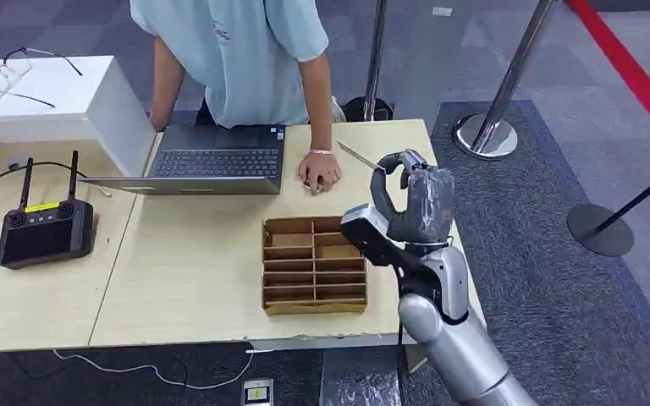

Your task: Pass the card to the sensor for recognition and then transmit it.

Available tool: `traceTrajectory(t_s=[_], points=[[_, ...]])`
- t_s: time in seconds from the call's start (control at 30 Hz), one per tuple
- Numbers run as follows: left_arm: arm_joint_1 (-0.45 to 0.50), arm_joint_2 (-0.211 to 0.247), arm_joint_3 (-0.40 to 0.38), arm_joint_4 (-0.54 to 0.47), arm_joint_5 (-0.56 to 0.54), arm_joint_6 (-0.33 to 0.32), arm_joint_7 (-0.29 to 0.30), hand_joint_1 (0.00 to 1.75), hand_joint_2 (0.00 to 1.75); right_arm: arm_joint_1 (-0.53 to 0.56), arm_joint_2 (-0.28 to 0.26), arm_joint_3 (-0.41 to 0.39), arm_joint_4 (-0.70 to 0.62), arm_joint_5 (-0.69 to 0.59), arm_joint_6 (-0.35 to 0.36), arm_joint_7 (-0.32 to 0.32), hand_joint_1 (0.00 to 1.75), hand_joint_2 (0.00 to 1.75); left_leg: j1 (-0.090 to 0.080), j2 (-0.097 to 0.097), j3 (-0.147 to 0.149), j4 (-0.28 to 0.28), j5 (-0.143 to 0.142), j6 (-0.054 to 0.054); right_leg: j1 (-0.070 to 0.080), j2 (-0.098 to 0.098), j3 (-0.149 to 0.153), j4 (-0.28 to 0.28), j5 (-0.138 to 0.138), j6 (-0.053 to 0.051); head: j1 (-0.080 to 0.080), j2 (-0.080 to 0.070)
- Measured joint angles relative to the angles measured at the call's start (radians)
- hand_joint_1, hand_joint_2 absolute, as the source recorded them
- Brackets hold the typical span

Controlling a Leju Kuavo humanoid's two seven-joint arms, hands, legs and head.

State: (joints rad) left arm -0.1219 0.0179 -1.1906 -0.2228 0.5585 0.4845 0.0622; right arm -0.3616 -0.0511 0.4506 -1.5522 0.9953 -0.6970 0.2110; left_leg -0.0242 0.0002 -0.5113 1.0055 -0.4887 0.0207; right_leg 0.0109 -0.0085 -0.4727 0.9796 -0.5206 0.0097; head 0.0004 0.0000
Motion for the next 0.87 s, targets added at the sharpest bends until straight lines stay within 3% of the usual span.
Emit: traceTrajectory(t_s=[0.47, 0.87], points=[[-0.008, 0.000, -0.002, 0.000, -0.013, -0.003, 0.004, 0.00, 0.00, -0.017, -0.006, 0.120, 0.075, 0.021, 0.000, 0.048, 1.75, 1.75, 0.000, 0.000, 0.000, 0.000, 0.000, 0.000, 0.000, 0.000, 0.000, 0.000, 0.000, 0.000, 0.000, 0.000], [-0.016, -0.002, -0.005, 0.000, -0.027, -0.010, 0.012, 0.00, 0.00, -0.066, -0.006, 0.153, 0.111, -0.022, 0.000, 0.053, 1.75, 1.75, 0.000, 0.000, 0.000, 0.000, 0.000, 0.000, 0.000, 0.000, -0.001, 0.000, 0.000, 0.000, 0.000, 0.000]])
